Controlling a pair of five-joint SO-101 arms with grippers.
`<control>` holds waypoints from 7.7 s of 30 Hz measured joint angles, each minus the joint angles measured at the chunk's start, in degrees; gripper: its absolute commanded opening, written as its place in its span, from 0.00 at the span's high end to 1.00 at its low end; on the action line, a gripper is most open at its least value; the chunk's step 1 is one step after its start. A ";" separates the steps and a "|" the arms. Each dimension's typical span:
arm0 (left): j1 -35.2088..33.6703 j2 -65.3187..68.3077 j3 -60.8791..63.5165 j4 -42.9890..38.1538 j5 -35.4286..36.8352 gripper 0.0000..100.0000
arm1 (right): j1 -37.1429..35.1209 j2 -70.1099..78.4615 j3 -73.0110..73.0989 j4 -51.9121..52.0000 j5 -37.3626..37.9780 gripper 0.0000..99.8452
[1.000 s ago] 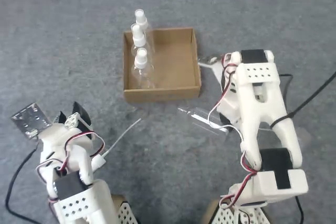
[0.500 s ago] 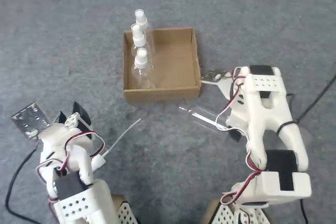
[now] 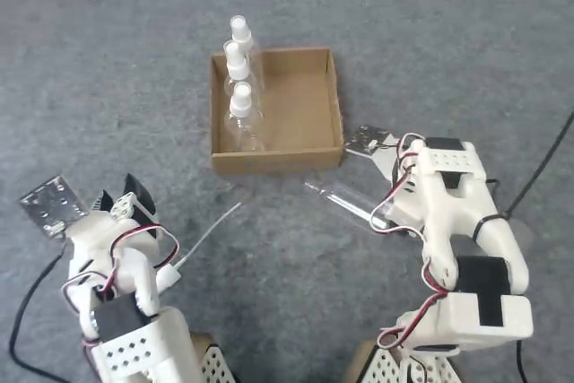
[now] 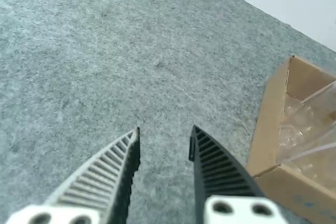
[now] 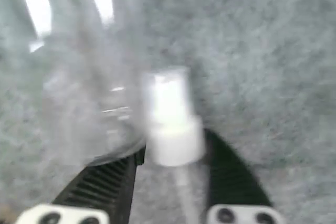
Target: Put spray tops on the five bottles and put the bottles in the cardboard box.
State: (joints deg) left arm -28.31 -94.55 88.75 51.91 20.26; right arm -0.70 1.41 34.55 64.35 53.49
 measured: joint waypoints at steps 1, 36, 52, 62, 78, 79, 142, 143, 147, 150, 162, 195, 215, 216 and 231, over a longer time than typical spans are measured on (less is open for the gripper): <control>0.00 0.00 0.00 0.00 0.00 0.85 | 0.35 0.00 0.00 -0.88 0.00 0.99; 0.00 0.00 0.00 0.00 0.00 0.85 | -10.37 -41.05 0.00 10.29 -18.02 0.99; 0.00 0.00 0.00 0.00 0.00 0.85 | -36.40 -34.02 -0.44 8.35 -36.40 0.99; 0.00 0.00 0.00 0.00 0.00 0.85 | -42.37 -15.30 -8.44 2.37 -46.24 0.83; 0.00 0.00 0.00 0.00 0.00 0.85 | -46.33 -9.23 -16.00 10.81 -46.77 0.77; 0.00 0.00 0.00 0.00 0.00 0.85 | -45.63 -10.55 -16.00 12.04 -46.77 0.77; 0.00 0.00 0.70 0.00 0.00 0.85 | 32.18 -23.38 1.85 18.90 61.01 0.76; 0.00 0.00 0.70 0.00 0.00 0.85 | 32.79 -23.38 2.55 17.76 61.27 0.76; 0.00 0.00 0.70 0.00 0.00 0.85 | 35.43 -23.38 5.63 12.22 61.54 0.76; 0.00 0.00 0.70 0.00 0.00 0.85 | 36.40 -23.38 7.91 8.44 61.71 0.76; 0.00 0.00 0.70 0.00 0.00 0.85 | 36.66 -27.52 19.08 -9.58 62.42 0.77; 0.00 0.00 0.70 0.00 0.00 0.85 | 37.71 -26.37 26.64 -5.19 62.33 0.77; 0.09 0.00 0.70 0.00 0.00 0.85 | 28.92 -26.46 28.84 -4.66 49.67 0.99; 0.09 0.00 0.70 0.00 0.00 0.85 | 28.48 -26.46 28.84 -4.66 47.47 0.99; 0.09 0.00 0.70 0.00 0.00 0.85 | 17.67 -26.37 24.09 -4.04 8.26 0.80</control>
State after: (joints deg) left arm -28.22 -94.55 89.45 51.91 20.26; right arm 16.97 -24.97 58.64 60.31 61.76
